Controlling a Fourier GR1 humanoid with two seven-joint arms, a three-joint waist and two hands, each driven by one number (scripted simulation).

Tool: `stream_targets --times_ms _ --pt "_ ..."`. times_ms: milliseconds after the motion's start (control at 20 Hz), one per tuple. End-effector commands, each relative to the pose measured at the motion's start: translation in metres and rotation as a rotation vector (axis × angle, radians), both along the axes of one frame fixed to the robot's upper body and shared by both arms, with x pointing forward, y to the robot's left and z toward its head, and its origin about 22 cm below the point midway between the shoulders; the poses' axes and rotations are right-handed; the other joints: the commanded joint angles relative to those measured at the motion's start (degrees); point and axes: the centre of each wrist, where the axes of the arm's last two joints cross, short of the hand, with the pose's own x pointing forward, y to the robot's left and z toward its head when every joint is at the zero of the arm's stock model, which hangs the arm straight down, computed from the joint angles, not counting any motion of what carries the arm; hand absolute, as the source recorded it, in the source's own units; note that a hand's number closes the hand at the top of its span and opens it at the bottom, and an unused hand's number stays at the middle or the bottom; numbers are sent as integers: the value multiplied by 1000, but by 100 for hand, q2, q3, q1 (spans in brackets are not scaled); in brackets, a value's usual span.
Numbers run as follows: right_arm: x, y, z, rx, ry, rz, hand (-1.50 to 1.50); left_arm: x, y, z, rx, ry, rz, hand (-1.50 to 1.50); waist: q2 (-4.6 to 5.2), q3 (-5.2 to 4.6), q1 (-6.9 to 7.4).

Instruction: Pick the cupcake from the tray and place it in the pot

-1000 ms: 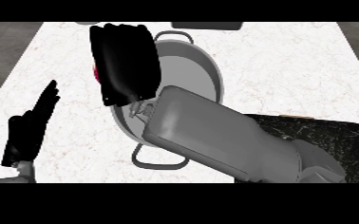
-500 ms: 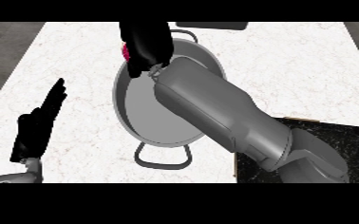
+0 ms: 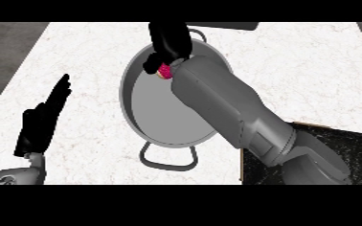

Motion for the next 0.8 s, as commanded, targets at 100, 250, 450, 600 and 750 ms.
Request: stream_targets --times_ms 100,250,450,600,750 --pt "5 -6 -8 85 0 34 -150 0 3 -1 5 -5 -4 0 -16 -1 38" --pt "-1 2 12 269 -97 62 -150 -1 0 -4 -3 -11 15 0 -26 4 11" --pt "-7 -3 21 546 -171 53 -150 5 -9 -2 -8 -3 20 0 -26 14 -78" --pt "-9 -4 23 628 -106 95 -150 4 0 -5 3 10 54 0 -78 8 -218" --pt "-7 -11 8 667 -34 137 -150 -4 16 -6 3 15 60 0 -93 6 -256"
